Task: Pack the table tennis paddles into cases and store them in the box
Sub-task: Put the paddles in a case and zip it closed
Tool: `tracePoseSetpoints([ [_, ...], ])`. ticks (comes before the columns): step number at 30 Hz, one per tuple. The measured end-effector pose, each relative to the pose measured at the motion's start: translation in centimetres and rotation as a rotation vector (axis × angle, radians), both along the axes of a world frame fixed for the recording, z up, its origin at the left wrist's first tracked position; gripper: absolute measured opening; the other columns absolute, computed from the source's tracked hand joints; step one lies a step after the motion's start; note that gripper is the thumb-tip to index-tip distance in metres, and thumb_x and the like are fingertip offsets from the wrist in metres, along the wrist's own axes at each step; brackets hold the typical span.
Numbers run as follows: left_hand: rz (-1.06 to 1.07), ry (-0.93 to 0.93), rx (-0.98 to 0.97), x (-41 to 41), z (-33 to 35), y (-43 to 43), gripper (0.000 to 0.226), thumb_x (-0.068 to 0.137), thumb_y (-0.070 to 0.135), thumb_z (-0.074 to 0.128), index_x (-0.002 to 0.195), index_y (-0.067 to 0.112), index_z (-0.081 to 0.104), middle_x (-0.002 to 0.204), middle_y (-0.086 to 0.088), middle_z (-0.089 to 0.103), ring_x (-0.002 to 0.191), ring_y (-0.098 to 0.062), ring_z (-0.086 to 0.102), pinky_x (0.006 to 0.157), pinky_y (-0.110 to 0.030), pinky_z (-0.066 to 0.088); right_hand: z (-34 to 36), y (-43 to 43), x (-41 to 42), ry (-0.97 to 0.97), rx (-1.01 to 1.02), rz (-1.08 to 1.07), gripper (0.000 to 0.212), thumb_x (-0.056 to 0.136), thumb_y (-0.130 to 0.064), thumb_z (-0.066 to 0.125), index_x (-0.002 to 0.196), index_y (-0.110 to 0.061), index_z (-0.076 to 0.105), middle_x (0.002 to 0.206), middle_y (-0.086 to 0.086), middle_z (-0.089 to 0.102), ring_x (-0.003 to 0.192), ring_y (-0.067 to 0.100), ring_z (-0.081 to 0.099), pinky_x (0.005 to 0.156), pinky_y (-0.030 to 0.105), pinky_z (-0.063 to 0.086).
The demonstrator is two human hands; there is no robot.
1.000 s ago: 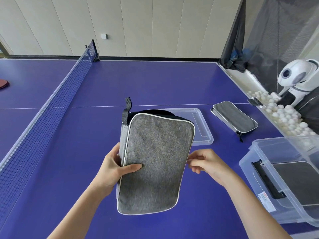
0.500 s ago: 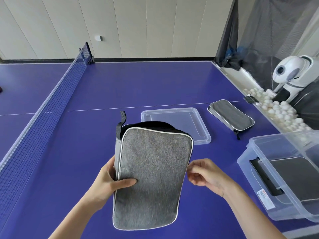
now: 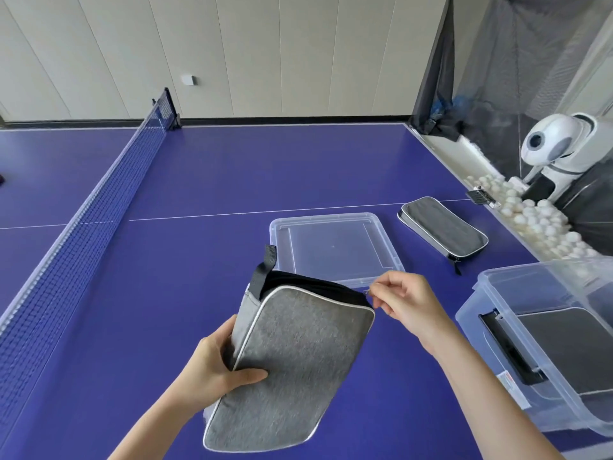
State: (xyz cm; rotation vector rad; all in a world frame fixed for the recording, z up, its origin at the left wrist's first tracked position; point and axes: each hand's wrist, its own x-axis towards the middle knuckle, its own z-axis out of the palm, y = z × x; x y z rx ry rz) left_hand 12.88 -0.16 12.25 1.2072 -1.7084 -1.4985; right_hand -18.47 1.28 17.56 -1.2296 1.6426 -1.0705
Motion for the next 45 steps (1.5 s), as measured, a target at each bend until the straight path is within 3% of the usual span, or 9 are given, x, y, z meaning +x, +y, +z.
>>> tracePoseSetpoints([
  [10, -0.115, -0.407, -0.264, -2.1, 0.1, -1.2, 0.049, 0.058, 0.034, 0.083, 0.095, 0.044, 0.052, 0.076, 0.019, 0.065, 0.067, -0.004, 0.061, 0.06, -0.013, 0.045, 1.0, 0.1, 4.5, 0.279, -0.25, 0.073, 0.017, 0.089, -0.013, 0.057, 0.073, -0.011, 0.06, 0.063, 0.009, 0.061, 0.058, 0.023, 0.052, 0.057, 0.031, 0.042],
  [15, -0.131, -0.472, -0.284, -2.8, -0.2, -1.5, 0.05, 0.06, 0.034, 0.084, 0.089, 0.049, 0.047, 0.073, 0.019, 0.063, 0.064, -0.002, 0.059, 0.058, -0.01, 0.042, 1.1, -0.1, 6.2, 0.49, -0.343, 0.109, 0.015, 0.089, -0.017, 0.059, 0.074, -0.018, 0.058, 0.061, -0.013, 0.053, 0.056, 0.003, 0.046, 0.054, 0.015, 0.03],
  [18, -0.143, -0.558, -0.301, -3.1, -0.2, -1.8, 0.051, 0.06, 0.039, 0.082, 0.096, 0.047, 0.048, 0.069, 0.016, 0.064, 0.063, -0.002, 0.059, 0.06, -0.014, 0.045, 1.1, -0.3, 6.9, 0.549, -0.374, 0.118, 0.015, 0.087, -0.019, 0.06, 0.073, -0.017, 0.06, 0.066, -0.01, 0.055, 0.059, 0.006, 0.045, 0.055, 0.027, 0.042],
  [24, -0.097, -0.544, -0.273, -3.4, -0.6, -1.7, 0.053, 0.058, 0.04, 0.081, 0.096, 0.051, 0.045, 0.071, 0.016, 0.065, 0.066, 0.0, 0.06, 0.062, -0.018, 0.048, 0.5, -0.5, 7.9, 0.388, -0.342, 0.107, 0.013, 0.086, -0.016, 0.062, 0.074, -0.014, 0.062, 0.068, -0.006, 0.062, 0.066, 0.016, 0.056, 0.066, 0.044, 0.051],
  [27, -0.056, -0.47, -0.219, -3.2, -0.8, -1.3, 0.055, 0.058, 0.036, 0.084, 0.097, 0.051, 0.047, 0.078, 0.02, 0.068, 0.071, 0.002, 0.063, 0.069, -0.019, 0.05, 0.1, -0.8, 8.0, 0.374, -0.326, 0.105, 0.011, 0.086, -0.019, 0.064, 0.076, -0.016, 0.065, 0.074, -0.006, 0.064, 0.07, 0.014, 0.059, 0.068, 0.041, 0.052],
  [30, 0.021, -0.334, -0.131, -2.6, -0.9, -1.1, 0.054, 0.059, 0.028, 0.087, 0.101, 0.042, 0.056, 0.085, 0.02, 0.071, 0.076, 0.0, 0.066, 0.073, -0.024, 0.054, -0.7, -1.2, 7.6, 0.326, -0.348, -0.025, 0.008, 0.083, -0.025, 0.071, 0.079, -0.02, 0.066, 0.075, -0.006, 0.06, 0.067, 0.007, 0.054, 0.063, 0.019, 0.045],
  [35, 0.153, 0.068, 0.187, -1.0, -0.9, -0.8, 0.049, 0.057, 0.018, 0.088, 0.098, 0.034, 0.065, 0.095, -0.004, 0.075, 0.085, -0.022, 0.073, 0.071, -0.036, 0.059, -3.8, 0.1, 6.1, 0.016, -0.157, -0.308, 0.033, 0.079, -0.028, 0.075, 0.106, -0.028, 0.058, 0.099, -0.01, 0.058, 0.085, 0.012, 0.057, 0.067, 0.014, 0.044],
  [40, 0.218, 0.31, 0.392, 0.7, -1.4, -1.2, 0.057, 0.05, 0.024, 0.091, 0.102, 0.029, 0.069, 0.106, -0.01, 0.073, 0.095, -0.032, 0.071, 0.071, -0.04, 0.059, -7.3, 2.0, 6.2, -0.419, 0.231, -0.073, 0.057, 0.073, -0.037, 0.075, 0.123, -0.029, 0.05, 0.12, -0.001, 0.064, 0.111, 0.014, 0.061, 0.09, 0.03, 0.05],
  [45, 0.162, 0.364, 0.485, 1.6, -2.6, -1.6, 0.06, 0.051, 0.028, 0.09, 0.106, 0.028, 0.069, 0.113, -0.01, 0.071, 0.101, -0.031, 0.069, 0.071, -0.036, 0.058, -8.0, 2.4, 6.9, -0.655, 0.306, 0.077, 0.051, 0.077, -0.033, 0.072, 0.123, -0.014, 0.058, 0.115, 0.008, 0.069, 0.101, 0.02, 0.068, 0.075, 0.028, 0.054],
])
